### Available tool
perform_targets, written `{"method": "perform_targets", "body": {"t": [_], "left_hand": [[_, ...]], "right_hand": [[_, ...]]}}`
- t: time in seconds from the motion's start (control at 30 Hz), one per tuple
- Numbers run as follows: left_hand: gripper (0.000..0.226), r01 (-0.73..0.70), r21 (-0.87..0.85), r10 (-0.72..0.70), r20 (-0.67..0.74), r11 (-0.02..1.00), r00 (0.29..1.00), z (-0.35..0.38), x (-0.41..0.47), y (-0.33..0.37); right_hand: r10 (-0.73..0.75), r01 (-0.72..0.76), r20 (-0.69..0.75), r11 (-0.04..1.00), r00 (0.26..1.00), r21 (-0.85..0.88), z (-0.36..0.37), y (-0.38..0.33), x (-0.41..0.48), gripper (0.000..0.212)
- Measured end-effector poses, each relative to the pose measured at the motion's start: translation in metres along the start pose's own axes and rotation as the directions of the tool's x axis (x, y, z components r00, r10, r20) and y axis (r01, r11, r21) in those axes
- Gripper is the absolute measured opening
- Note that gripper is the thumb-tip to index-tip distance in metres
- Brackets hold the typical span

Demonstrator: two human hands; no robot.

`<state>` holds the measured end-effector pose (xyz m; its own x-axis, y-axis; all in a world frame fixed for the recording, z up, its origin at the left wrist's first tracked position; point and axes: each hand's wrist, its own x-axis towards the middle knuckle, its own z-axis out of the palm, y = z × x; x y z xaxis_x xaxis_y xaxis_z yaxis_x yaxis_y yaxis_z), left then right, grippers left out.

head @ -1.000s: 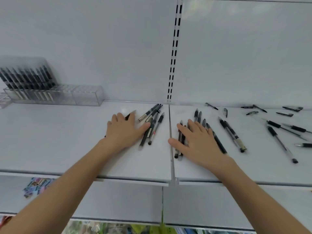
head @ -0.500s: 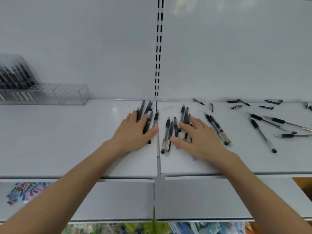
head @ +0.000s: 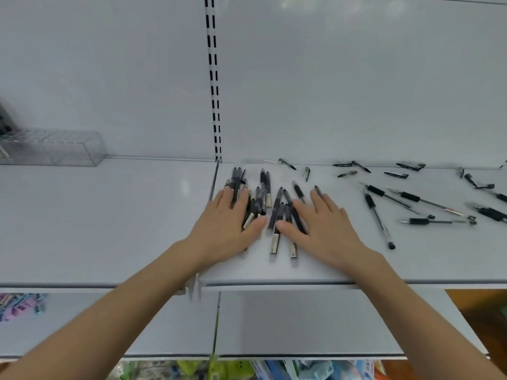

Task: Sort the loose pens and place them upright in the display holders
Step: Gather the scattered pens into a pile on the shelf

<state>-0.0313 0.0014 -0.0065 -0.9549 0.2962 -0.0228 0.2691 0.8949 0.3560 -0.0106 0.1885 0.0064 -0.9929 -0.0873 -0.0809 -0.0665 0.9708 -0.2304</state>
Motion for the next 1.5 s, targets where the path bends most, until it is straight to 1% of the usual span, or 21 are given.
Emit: {"method": "perform_targets", "body": {"t": [0.1,0.17,0.2,0.27,0.33,0.4,0.47,0.5,0.6,0.67,0.7,0.77,0.83,0.9,1.03,1.1,1.17,1.3,1.37,1.43,1.5], "left_hand": [[0.069,-0.049,-0.098,0.050,0.011,0.994,0.999,0.007,0.009,0.035],[0.072,-0.063,-0.176,0.055,-0.049,0.982,0.997,0.007,0.011,0.048],[0.075,-0.052,-0.174,0.037,-0.089,0.983,0.995,0.006,0.009,0.051],[0.085,0.039,-0.088,-0.048,-0.104,0.995,0.993,0.007,0.004,0.048],[0.093,0.136,-0.035,-0.137,-0.047,0.990,0.989,0.011,-0.002,0.049],[0.094,0.149,-0.025,-0.149,-0.010,0.989,0.989,0.015,-0.003,0.057],[0.093,0.123,-0.037,-0.124,-0.002,0.992,0.992,0.019,0.002,0.069],[0.093,0.108,-0.047,-0.108,-0.010,0.993,0.994,0.021,0.006,0.075],[0.091,0.058,-0.082,-0.063,-0.057,0.995,0.996,0.029,0.018,0.089],[0.090,0.036,-0.116,-0.048,-0.100,0.993,0.994,0.033,0.021,0.095],[0.090,0.036,-0.137,-0.053,-0.115,0.990,0.992,0.033,0.020,0.096],[0.095,0.055,-0.170,-0.077,-0.127,0.984,0.989,0.033,0.018,0.098],[0.098,0.062,-0.161,-0.082,-0.116,0.985,0.990,0.035,0.017,0.101],[0.098,0.055,-0.133,-0.069,-0.105,0.990,0.992,0.038,0.018,0.106],[0.093,0.023,-0.080,-0.032,-0.122,0.997,0.992,0.042,0.024,0.119],[0.091,0.003,-0.063,-0.011,-0.139,0.998,0.990,0.043,0.025,0.124],[0.092,-0.003,-0.064,-0.007,-0.152,0.998,0.988,0.045,0.024,0.125],[0.097,0.042,-0.061,-0.051,-0.149,0.997,0.987,0.048,0.019,0.123],[0.094,0.045,-0.072,-0.055,-0.146,0.996,0.988,0.048,0.019,0.128],[0.093,0.036,-0.069,-0.047,-0.153,0.997,0.987,0.050,0.021,0.137],[0.092,0.037,-0.049,-0.045,-0.167,0.998,0.985,0.054,0.025,0.147]], "right_hand": [[-0.056,0.058,-0.025,0.994,0.998,0.089,-0.001,0.011,0.008,0.063],[-0.080,0.091,-0.065,0.979,0.995,0.185,-0.007,0.024,0.007,0.058],[-0.080,0.096,-0.089,0.976,0.993,0.193,-0.010,0.033,0.004,0.057],[-0.031,0.041,-0.122,0.996,0.992,0.080,-0.015,0.056,-0.005,0.059],[0.062,-0.069,-0.114,0.996,0.991,-0.057,-0.017,0.078,-0.016,0.063],[0.132,-0.139,-0.069,0.985,0.989,-0.098,-0.015,0.092,-0.022,0.069],[0.137,-0.140,-0.039,0.986,0.990,-0.095,-0.012,0.097,-0.022,0.074],[0.127,-0.129,-0.031,0.988,0.991,-0.086,-0.011,0.097,-0.019,0.070],[0.049,-0.049,-0.044,0.999,0.998,0.005,-0.013,0.088,-0.010,0.058],[0.014,0.000,-0.111,0.992,0.994,0.130,-0.018,0.091,-0.011,0.055],[0.033,0.001,-0.169,0.981,0.985,0.195,-0.023,0.097,-0.013,0.054],[0.167,-0.103,-0.243,0.961,0.956,0.256,-0.030,0.120,-0.021,0.052],[0.323,-0.284,-0.192,0.937,0.927,0.202,-0.034,0.146,-0.026,0.054],[0.378,-0.368,-0.136,0.925,0.916,0.094,-0.032,0.160,-0.026,0.056],[0.375,-0.366,-0.167,0.927,0.912,0.084,-0.025,0.150,-0.013,0.055],[0.389,-0.386,-0.253,0.920,0.886,0.067,-0.027,0.143,-0.006,0.048],[0.369,-0.365,-0.308,0.928,0.877,0.072,-0.032,0.142,-0.005,0.045],[0.301,-0.285,-0.241,0.953,0.923,0.099,-0.041,0.164,-0.021,0.047],[0.318,-0.291,-0.293,0.948,0.902,0.131,-0.041,0.172,-0.026,0.041],[0.316,-0.303,-0.366,0.948,0.875,0.094,-0.038,0.171,-0.023,0.037],[0.285,-0.268,-0.358,0.959,0.889,0.097,-0.037,0.167,-0.014,0.038]]}}
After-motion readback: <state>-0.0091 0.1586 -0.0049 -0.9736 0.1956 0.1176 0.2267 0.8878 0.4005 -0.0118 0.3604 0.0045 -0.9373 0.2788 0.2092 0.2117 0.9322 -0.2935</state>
